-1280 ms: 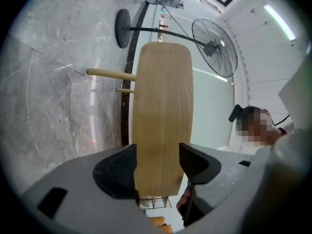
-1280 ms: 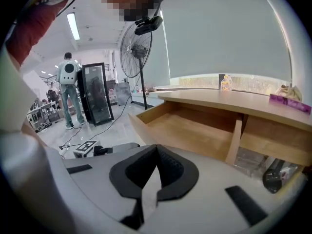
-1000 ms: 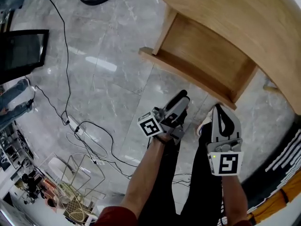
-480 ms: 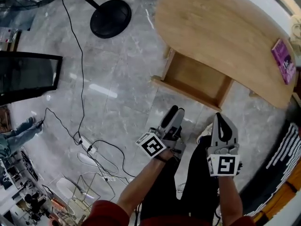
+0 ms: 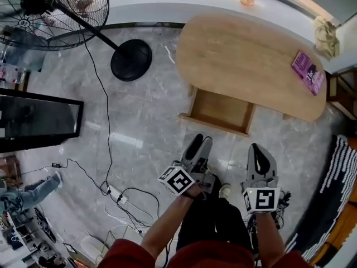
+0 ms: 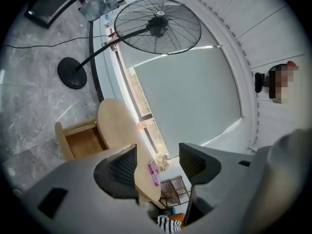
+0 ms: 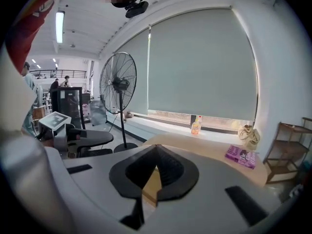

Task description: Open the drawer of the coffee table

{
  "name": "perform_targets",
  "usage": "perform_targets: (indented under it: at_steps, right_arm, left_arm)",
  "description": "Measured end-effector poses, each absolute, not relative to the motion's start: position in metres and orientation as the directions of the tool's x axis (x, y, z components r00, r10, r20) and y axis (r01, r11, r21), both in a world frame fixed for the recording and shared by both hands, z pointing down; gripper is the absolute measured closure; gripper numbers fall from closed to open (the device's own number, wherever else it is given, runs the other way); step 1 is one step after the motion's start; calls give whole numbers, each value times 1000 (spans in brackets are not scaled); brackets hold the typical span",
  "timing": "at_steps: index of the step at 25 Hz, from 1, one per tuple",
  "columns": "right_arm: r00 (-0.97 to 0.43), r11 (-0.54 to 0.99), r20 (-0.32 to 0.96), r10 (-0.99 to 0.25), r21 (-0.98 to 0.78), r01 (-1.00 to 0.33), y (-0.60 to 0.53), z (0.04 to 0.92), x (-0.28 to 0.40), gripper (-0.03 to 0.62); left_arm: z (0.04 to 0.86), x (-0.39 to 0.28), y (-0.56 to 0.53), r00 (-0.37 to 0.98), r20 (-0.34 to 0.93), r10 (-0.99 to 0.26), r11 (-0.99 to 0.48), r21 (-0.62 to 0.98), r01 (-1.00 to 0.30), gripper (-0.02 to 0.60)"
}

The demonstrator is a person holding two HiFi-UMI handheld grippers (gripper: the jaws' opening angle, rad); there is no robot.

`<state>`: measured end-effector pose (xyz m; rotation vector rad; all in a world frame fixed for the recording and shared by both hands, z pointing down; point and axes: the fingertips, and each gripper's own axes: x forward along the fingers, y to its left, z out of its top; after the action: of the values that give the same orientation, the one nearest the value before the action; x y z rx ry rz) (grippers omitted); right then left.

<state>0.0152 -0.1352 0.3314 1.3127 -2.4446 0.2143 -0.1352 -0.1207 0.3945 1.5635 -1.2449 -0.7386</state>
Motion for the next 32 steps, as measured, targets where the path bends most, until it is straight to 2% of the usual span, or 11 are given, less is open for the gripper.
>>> perform_targets:
  at_steps: [6,10,14,19,24,28,32]
  right_arm:
    - [-473,512,335,-815,36,-858,-117,280,49,597]
    - [-447,480,307,-840,37,-876,-94,245,78,597]
    - [-430,461,287,-856,47,-886,-65,210,108,597]
    - [-398,417,270,-877,15,-909,-21,177,147,597]
    - [-393,404,264,-881,-10,-915,23,152,175,597]
    - [-404,418,264,-876,-4,-909,54,139,189,597]
    - [-400,417,261,-878,11,-909,76,127,196,597]
  left_arm:
    - [341,-118,-105,267,104,-958,-19,907,-422,302]
    - [318,-100,-80,226,110,-968,23,934,-356,302]
    - [277,-74,-53,208,72,-976,4,951,-309,302]
    - [227,-35,-14,227,53,-973,-34,931,-363,302]
    - [196,-21,34,154,81,-985,16,923,-385,302]
    - [180,-11,71,164,75,-984,5,921,-389,302]
    - [165,-11,100,179,74,-981,-16,890,-455,302]
